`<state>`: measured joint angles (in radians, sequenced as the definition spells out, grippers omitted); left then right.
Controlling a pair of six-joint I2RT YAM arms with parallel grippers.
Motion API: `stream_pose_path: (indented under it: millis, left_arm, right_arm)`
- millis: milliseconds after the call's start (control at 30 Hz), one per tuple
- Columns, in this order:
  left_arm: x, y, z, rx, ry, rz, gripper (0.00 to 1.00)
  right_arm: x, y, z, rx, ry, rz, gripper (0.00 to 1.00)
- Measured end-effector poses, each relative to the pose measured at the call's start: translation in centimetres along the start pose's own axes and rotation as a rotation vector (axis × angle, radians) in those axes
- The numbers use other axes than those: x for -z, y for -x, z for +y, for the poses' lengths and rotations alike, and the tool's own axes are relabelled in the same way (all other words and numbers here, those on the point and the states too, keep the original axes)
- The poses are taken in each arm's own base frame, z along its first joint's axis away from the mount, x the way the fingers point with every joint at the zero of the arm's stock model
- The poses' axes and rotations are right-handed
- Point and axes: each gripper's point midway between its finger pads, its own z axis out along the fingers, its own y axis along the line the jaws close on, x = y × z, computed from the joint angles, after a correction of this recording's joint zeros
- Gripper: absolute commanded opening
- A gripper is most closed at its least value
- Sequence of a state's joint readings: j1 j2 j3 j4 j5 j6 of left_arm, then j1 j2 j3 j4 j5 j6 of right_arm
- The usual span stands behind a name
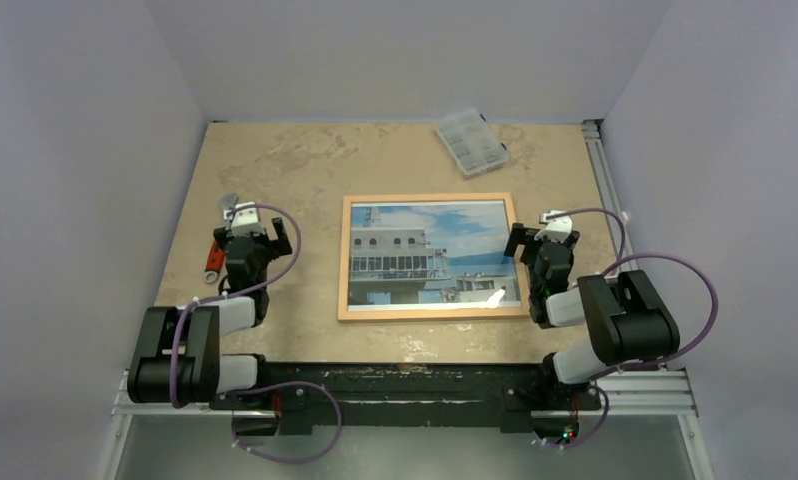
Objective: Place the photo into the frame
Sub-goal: Reset both arms
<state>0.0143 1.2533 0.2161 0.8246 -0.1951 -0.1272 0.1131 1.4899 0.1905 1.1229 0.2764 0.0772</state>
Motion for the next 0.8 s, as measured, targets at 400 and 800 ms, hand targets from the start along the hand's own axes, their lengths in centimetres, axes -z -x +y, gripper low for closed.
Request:
stream_pose_path:
  millis: [400, 800]
  left_arm:
    - [-2.0, 1.1, -2.0, -0.061, -0.100, -0.007, 1.00]
    - [-2.0, 1.2, -2.8, -0.071, -0.143, -0.008, 1.00]
  right_arm:
    - [-1.8, 2.3, 0.1, -0.011, -0.028, -0.048, 0.99]
    - [-1.8, 2.3, -0.1, -0.012, -0.043, -0.050, 0.99]
